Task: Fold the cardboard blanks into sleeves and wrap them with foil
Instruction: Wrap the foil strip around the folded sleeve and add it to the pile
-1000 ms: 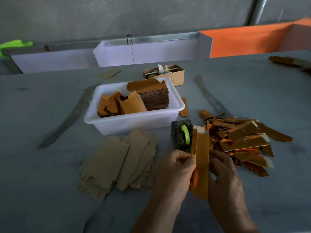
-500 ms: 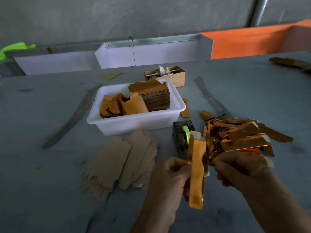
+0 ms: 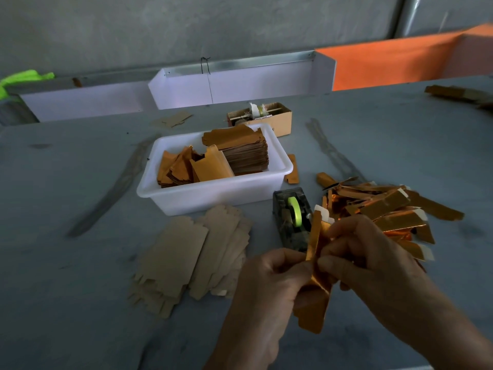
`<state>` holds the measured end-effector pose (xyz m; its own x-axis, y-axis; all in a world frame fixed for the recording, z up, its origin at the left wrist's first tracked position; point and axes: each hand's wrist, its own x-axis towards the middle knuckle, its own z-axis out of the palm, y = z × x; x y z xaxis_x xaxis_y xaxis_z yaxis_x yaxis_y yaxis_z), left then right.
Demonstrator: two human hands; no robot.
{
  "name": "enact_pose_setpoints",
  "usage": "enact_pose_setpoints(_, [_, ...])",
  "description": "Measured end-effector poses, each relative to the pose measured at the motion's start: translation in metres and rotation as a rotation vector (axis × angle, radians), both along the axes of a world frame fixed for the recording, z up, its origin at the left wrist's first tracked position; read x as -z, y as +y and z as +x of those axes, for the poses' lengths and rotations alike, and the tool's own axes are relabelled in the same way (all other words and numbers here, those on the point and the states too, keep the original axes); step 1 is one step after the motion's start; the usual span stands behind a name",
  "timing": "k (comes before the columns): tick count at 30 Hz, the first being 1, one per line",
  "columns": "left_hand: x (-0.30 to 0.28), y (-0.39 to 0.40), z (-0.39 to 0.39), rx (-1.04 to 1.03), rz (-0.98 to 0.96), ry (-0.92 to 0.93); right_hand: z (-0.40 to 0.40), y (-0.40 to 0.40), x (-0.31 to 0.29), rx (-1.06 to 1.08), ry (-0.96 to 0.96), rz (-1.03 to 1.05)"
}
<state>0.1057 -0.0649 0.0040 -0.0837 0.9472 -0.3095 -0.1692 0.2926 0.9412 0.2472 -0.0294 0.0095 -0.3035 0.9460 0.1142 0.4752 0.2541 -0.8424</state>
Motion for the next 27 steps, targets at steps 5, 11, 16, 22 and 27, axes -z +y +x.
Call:
enact_pose_setpoints(5, [-0.001,0.0,-0.001,0.027,-0.03,-0.013,-0.002,0.0,0.0,0.025,-0.05,0.008])
enact_pose_setpoints(11, [0.0,-0.002,0.0,0.008,-0.013,-0.007,-0.009,-0.003,-0.005,0.061,-0.186,0.034])
enact_pose_setpoints(16, [0.008,-0.004,0.007,-0.113,0.086,0.143,-0.016,-0.009,-0.008,0.167,-0.295,0.081])
enact_pose_setpoints(22, [0.015,-0.01,0.014,-0.255,0.324,0.409,-0.02,-0.011,-0.019,0.253,-0.373,0.133])
enact_pose_setpoints(27, [0.006,-0.01,0.009,-0.275,0.32,0.308,-0.019,-0.011,-0.014,0.259,-0.337,0.193])
